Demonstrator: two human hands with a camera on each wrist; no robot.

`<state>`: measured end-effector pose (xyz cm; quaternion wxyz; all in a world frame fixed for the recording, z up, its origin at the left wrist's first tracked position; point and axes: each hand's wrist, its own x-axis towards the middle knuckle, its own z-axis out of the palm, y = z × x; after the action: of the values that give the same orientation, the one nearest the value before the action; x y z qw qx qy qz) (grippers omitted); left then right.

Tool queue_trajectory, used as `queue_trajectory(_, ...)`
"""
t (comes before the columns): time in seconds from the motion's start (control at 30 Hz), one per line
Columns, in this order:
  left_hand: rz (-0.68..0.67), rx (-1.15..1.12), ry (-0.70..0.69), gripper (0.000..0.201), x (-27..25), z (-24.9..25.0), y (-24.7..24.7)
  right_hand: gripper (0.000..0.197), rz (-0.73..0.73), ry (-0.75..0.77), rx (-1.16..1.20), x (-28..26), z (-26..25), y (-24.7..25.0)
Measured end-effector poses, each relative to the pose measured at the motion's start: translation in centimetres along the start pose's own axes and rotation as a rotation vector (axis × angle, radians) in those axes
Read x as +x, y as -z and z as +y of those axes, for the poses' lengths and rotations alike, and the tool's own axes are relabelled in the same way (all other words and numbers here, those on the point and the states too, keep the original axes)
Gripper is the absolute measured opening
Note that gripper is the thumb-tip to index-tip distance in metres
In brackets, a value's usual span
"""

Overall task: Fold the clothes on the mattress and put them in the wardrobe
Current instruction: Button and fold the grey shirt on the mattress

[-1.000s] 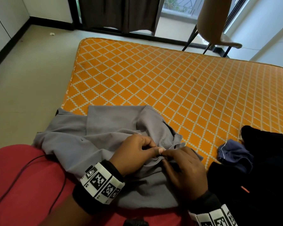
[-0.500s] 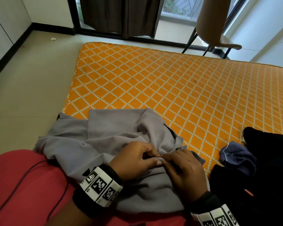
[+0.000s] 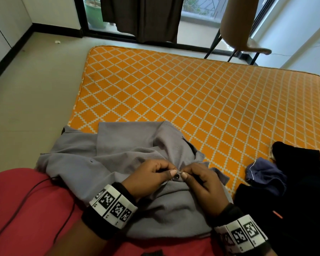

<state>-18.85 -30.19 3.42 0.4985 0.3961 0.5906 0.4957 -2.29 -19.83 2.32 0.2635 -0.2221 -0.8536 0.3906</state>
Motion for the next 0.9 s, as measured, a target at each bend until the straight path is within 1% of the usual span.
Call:
queue_trajectory(0.1, 0.033, 0.020, 0.030, 0.018, 0.1, 0.1, -0.5, 0.015, 0.079, 0.029, -0.081, -1.1, -1.1, -0.5)
queue_trajectory(0.17, 0.037, 0.013, 0.025, 0.017, 0.0, -0.1, -0.5, 0.018, 0.108, 0.044, -0.108, -1.7, -1.7, -0.7)
queue_trajectory(0.23, 0.024, 0.031, 0.023, 0.016, -0.2, -0.1, -0.5, 0.020, 0.127, 0.014, -0.124, -1.7, -1.8, -0.9)
queue_trajectory(0.3, 0.021, 0.009, 0.035, 0.015, -0.2, -0.3, -0.3, 0.017, 0.131, -0.040, -0.062, -1.5, -1.6, -1.1)
queue_trajectory(0.37, 0.019, -0.062, 0.046, 0.013, -0.1, -0.2, 0.0, 0.019, 0.105, -0.055, -0.004, -1.2, -1.3, -1.1)
queue_trajectory(0.43, 0.020, -0.109, 0.055, 0.013, 0.0, -0.4, 0.3, 0.021, 0.069, -0.017, -0.020, -1.0, -1.1, -1.0)
queue_trajectory(0.5, 0.059, -0.106, 0.028, 0.017, -0.1, -0.2, 0.3, 0.021, 0.053, 0.033, -0.053, -0.9, -1.0, -0.7)
queue_trajectory(0.57, 0.133, -0.086, -0.037, 0.018, -0.2, -0.1, 0.7, 0.012, 0.072, 0.080, -0.090, -0.9, -0.8, 0.1)
queue_trajectory(0.6, 0.161, -0.043, -0.074, 0.016, -0.3, -0.1, 1.1, 0.008, 0.090, 0.100, -0.115, -1.0, -0.7, 0.7)
queue_trajectory(0.67, 0.173, 0.132, -0.124, 0.006, -0.5, -0.2, 2.3, 0.010, 0.147, 0.102, -0.147, -1.1, -0.5, 2.1)
queue_trajectory(0.7, 0.168, 0.231, -0.132, 0.005, -0.6, -0.2, 3.0, 0.012, 0.184, 0.090, -0.162, -1.2, -0.3, 2.8)
queue_trajectory(0.77, 0.143, 0.382, -0.109, 0.017, -0.8, -0.2, 4.2, 0.018, 0.234, 0.050, -0.213, -1.2, 0.2, 3.8)
queue_trajectory(0.87, 0.094, 0.510, -0.077, 0.029, -1.1, 0.4, 4.4, 0.027, 0.250, -0.036, -0.315, -1.1, -0.4, 4.2)
queue_trajectory(0.9, 0.083, 0.553, -0.091, 0.032, -1.1, 0.4, 4.2, 0.028, 0.241, -0.032, -0.337, -1.1, -1.1, 4.0)
